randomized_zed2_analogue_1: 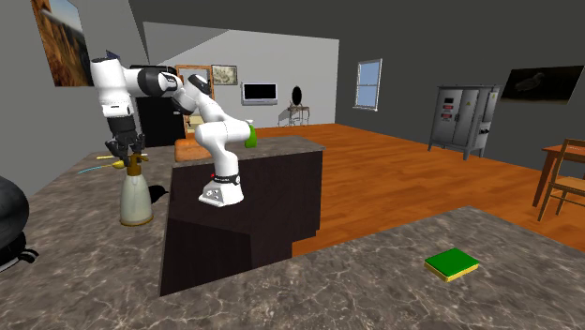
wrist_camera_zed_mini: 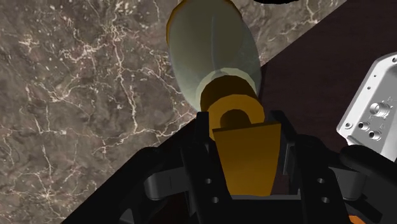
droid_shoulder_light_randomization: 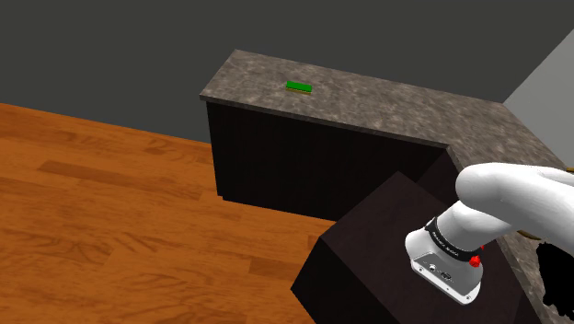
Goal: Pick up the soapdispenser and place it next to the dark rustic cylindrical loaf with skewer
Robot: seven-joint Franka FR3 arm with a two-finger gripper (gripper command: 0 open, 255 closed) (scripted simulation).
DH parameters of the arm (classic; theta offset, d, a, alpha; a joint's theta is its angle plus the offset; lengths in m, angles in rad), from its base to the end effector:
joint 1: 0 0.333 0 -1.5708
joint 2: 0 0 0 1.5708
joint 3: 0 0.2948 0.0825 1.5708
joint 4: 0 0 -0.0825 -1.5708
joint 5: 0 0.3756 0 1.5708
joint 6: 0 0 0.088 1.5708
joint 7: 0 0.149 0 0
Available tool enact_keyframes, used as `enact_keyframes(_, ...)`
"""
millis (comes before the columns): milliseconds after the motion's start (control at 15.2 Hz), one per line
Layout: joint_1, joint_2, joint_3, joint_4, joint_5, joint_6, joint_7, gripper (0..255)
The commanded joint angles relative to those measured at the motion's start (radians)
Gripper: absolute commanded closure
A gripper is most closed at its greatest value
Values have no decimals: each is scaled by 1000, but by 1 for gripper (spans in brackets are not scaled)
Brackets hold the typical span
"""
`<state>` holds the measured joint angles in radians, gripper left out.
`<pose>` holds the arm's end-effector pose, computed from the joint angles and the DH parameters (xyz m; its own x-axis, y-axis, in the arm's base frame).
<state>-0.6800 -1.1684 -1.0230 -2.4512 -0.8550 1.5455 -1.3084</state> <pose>-0.1537 -0.3500 0.3895 0.9977 0.0535 0.0411 0.0549 -0.9979 -0.0338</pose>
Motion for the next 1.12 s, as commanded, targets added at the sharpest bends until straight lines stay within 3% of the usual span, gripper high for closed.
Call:
enact_keyframes(0, -1, -2, -8, -12, -8, 11, 4, 255)
enact_keyframes(462, -1, -2, -8, -12, -8, 11, 4, 255)
enact_keyframes(528, -2, -2, -8, -12, -7, 11, 5, 0)
enact_keyframes(858, -1, -2, -8, -12, -8, 11, 4, 0)
enact_keyframes(1056, 15, 18, 59, 68, 53, -58, -9, 0)
